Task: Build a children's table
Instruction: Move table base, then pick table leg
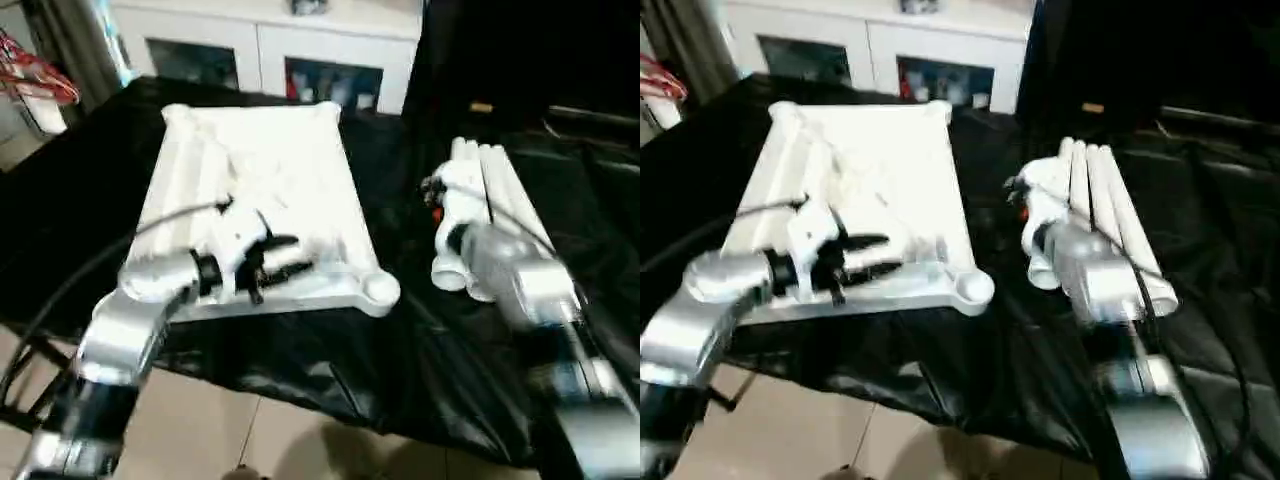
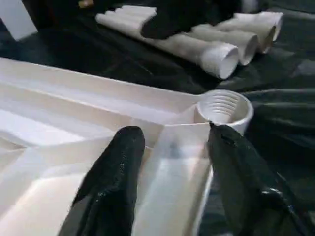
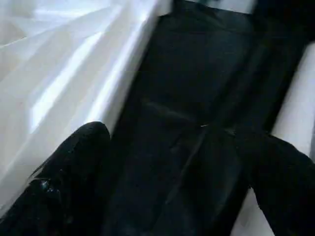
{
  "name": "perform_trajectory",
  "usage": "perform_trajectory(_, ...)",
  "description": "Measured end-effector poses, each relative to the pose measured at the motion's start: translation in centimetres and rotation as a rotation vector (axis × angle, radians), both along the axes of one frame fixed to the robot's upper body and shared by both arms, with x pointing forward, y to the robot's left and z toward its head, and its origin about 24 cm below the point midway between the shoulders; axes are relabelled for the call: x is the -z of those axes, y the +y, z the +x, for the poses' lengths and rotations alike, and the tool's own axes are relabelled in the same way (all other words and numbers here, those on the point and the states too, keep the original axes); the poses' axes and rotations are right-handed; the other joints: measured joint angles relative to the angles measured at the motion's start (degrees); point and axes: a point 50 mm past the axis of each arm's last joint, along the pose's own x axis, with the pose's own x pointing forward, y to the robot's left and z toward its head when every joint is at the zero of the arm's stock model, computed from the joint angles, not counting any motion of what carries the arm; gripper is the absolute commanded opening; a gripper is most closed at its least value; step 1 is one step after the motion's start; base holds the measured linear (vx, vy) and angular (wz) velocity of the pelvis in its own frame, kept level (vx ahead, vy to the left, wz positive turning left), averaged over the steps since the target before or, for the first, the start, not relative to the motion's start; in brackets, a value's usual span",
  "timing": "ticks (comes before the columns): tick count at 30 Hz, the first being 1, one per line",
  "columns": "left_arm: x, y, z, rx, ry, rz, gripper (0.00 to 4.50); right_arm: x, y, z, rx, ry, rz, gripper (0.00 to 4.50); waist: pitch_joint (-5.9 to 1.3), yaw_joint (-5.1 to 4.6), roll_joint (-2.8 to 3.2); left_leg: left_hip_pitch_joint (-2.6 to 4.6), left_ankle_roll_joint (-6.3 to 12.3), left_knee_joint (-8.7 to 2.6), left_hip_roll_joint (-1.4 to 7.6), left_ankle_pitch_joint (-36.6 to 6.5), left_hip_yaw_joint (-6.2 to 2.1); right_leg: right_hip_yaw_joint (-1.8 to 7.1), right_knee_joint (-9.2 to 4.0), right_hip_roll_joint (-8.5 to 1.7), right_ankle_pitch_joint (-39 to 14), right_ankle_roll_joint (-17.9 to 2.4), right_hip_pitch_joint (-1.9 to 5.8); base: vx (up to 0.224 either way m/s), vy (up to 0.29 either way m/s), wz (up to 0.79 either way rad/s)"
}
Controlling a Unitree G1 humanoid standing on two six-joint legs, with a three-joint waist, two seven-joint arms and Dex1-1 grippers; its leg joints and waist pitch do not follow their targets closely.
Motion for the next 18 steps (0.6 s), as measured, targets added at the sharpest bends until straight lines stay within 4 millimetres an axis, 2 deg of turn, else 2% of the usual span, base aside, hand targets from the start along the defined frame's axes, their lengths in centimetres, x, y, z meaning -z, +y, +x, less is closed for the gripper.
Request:
perform_trajectory(3,-0.8,-0.9,-0.5,0.044,-0.003,-0.009,2.97,-0.4,-0.4,1.2,0.068,0.010,-0.006,4.50,0.25,0.01,-0.41,-0.06,0.02,0.00,0.04,0.00,0.00,-0.01,0.11,0.02,-0.02,-0.03,-0.08,0.000,0.000,0.00)
perform_trajectory(7,-1.4,-1.1,-0.7,0.058,-0.012,0.019,3.30,-0.5,-0.9,2.1,0.149,0.030,-0.054,4.50,0.25,-0.05,-0.41,-0.01,0.00,0.00,0.04,0.02,0.01,-0.01,0.18,0.02,-0.02,-0.04,-0.08,0.000,0.000,0.00)
perform_trajectory(18,-1.8,-1.5,-1.0,0.078,0.002,0.053,3.30,2.4,-2.3,1.6,0.269,0.218,-0.035,4.50,0.25,-0.06,-0.40,-0.02,-0.02,0.01,0.04,0.05,0.01,-0.01,0.26,0.03,-0.02,-0.05,-0.08,0.000,0.000,0.00)
